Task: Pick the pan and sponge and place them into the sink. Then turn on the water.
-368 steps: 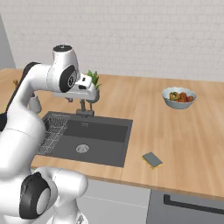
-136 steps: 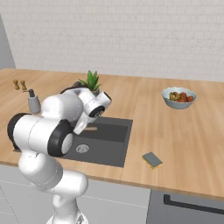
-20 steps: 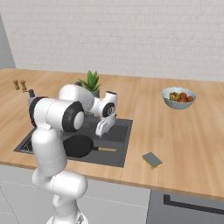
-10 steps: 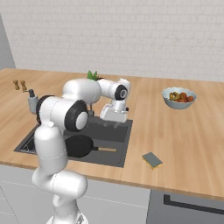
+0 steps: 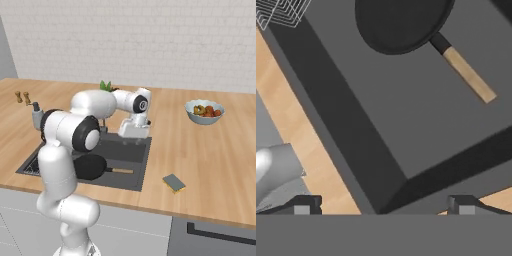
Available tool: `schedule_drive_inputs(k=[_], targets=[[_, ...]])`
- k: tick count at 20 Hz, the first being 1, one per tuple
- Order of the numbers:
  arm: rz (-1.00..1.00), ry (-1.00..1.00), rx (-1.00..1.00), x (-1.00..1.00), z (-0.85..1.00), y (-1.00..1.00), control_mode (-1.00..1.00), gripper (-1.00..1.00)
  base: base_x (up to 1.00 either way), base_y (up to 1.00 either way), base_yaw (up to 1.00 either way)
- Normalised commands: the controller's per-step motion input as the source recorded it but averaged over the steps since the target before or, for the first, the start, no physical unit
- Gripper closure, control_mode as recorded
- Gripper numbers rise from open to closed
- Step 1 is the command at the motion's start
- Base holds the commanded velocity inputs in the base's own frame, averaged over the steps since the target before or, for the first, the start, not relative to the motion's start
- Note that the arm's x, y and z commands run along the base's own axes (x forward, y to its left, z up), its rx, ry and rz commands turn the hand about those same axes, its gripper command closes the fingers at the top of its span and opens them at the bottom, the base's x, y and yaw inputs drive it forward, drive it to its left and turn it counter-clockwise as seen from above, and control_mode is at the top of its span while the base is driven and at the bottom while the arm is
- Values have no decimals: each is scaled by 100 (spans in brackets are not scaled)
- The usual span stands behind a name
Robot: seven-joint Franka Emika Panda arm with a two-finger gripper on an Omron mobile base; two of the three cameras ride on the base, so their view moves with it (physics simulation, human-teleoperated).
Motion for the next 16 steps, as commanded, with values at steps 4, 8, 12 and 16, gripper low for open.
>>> schedule_drive_inputs(k=[4,8,12,16], targets=[[12,-36,-3,-43,0,-22,-100,-100,0,0,0],[4,-30,-3,-46,0,-34,-100,-100,0,0,0],[1,-7,-6,-25,0,-36,-100,-100,0,0,0],[0,0,-7,-10,0,-44,-100,-100,0,0,0]])
